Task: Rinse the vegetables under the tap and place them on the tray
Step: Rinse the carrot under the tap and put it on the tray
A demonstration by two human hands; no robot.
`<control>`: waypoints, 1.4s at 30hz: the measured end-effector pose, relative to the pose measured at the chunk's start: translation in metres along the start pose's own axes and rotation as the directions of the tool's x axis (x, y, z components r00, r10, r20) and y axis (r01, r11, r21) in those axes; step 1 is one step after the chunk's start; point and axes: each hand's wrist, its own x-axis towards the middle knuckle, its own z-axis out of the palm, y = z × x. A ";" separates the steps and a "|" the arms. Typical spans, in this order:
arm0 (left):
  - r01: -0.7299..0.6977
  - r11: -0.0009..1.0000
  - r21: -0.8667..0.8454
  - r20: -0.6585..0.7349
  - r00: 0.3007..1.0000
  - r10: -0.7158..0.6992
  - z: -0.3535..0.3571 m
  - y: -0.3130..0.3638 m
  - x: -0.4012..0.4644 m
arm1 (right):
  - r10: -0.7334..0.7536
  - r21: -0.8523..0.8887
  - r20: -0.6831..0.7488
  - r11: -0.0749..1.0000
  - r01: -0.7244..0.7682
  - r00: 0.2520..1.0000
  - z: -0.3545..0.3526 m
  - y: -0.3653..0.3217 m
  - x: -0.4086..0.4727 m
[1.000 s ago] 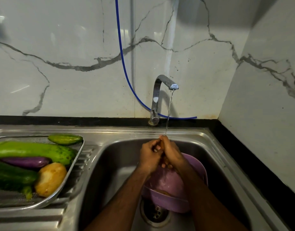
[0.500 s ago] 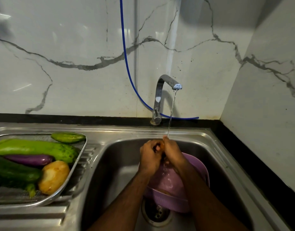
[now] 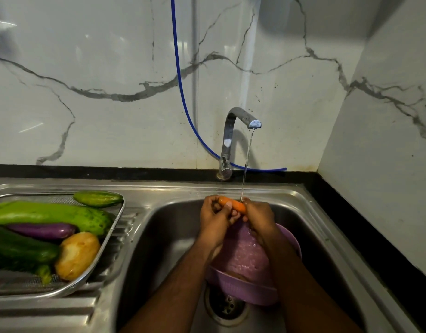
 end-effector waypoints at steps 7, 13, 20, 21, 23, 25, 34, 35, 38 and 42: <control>0.042 0.939 0.342 0.108 0.991 -0.084 -0.012 -0.010 0.001 | -0.071 0.349 0.064 0.936 0.044 0.995 -0.004 -0.003 -0.002; -0.058 0.844 0.534 0.163 0.986 -0.035 -0.028 0.002 -0.004 | -0.133 0.272 0.053 0.956 0.114 0.990 0.003 -0.006 -0.016; -0.022 0.761 0.649 -0.059 0.995 0.079 -0.037 0.026 -0.023 | -0.041 0.221 0.251 0.975 -0.016 0.967 0.009 -0.008 -0.044; -0.021 0.744 0.667 -0.098 0.988 0.116 -0.040 0.034 -0.028 | -0.032 0.227 0.333 0.973 -0.047 0.942 0.011 -0.013 -0.055; -0.034 0.703 0.710 -0.083 0.988 0.131 -0.046 0.047 -0.037 | -0.051 0.226 0.436 0.973 -0.054 0.899 0.016 -0.020 -0.068; -0.089 0.616 0.783 0.017 0.992 0.122 -0.054 0.062 -0.050 | -0.099 0.186 0.443 0.982 0.016 0.891 0.019 -0.024 -0.070; -0.295 0.439 0.849 0.111 0.911 0.397 -0.118 0.170 -0.082 | -0.387 -0.131 0.265 0.893 0.431 0.883 0.030 -0.059 -0.097; -0.302 0.431 0.850 0.116 0.906 0.406 -0.126 0.181 -0.087 | -0.387 -0.145 0.293 0.886 0.441 0.874 0.035 -0.063 -0.104; -0.310 0.384 0.870 0.112 0.881 0.459 -0.152 0.212 -0.105 | -0.467 -0.070 0.355 0.851 0.521 0.810 0.060 -0.084 -0.138; -0.253 0.341 0.905 0.073 0.884 0.462 -0.197 0.234 -0.130 | -0.569 -0.006 0.439 0.772 0.635 0.695 0.096 -0.118 -0.184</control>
